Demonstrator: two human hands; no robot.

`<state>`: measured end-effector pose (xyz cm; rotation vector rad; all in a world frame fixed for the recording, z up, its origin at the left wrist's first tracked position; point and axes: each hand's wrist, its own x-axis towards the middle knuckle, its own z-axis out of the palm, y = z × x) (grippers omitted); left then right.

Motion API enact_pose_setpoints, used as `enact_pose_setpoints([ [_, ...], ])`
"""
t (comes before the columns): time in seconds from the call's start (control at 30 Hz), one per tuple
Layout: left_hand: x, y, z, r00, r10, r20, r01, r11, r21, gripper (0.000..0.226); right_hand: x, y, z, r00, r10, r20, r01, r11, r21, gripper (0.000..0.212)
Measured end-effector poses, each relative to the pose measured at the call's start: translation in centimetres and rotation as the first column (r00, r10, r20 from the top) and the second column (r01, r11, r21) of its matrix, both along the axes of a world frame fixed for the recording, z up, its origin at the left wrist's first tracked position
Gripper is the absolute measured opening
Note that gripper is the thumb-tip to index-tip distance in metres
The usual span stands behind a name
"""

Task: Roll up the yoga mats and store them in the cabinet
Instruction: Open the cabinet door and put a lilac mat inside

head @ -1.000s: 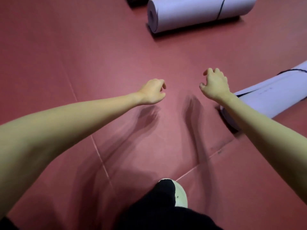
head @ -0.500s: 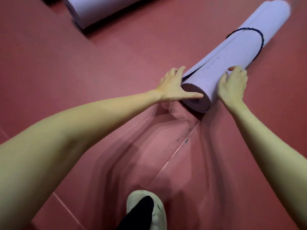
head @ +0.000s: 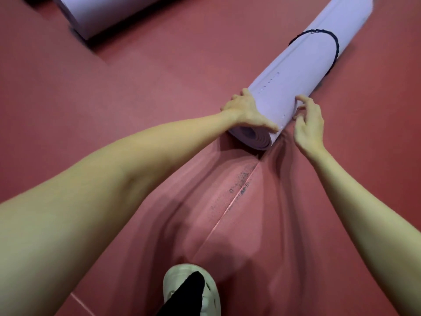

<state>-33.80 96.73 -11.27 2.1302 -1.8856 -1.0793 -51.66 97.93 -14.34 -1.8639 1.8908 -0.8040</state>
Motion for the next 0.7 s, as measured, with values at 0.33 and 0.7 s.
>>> enact_pose_setpoints([
  [0.33,8.4,3.1,1.8,0.994,0.067,0.085,-0.051,0.983,-0.176,0.109,3.9,1.7,0.5,0.832,0.307,-0.463,-0.358,0.934,-0.023,0.098],
  [0.7,24.5,22.0,3.8,0.934,0.269,-0.234,-0.273,0.962,0.014,0.091,18.7,7.7,1.8,0.287,0.645,-0.709,-0.906,0.422,0.017,0.131],
])
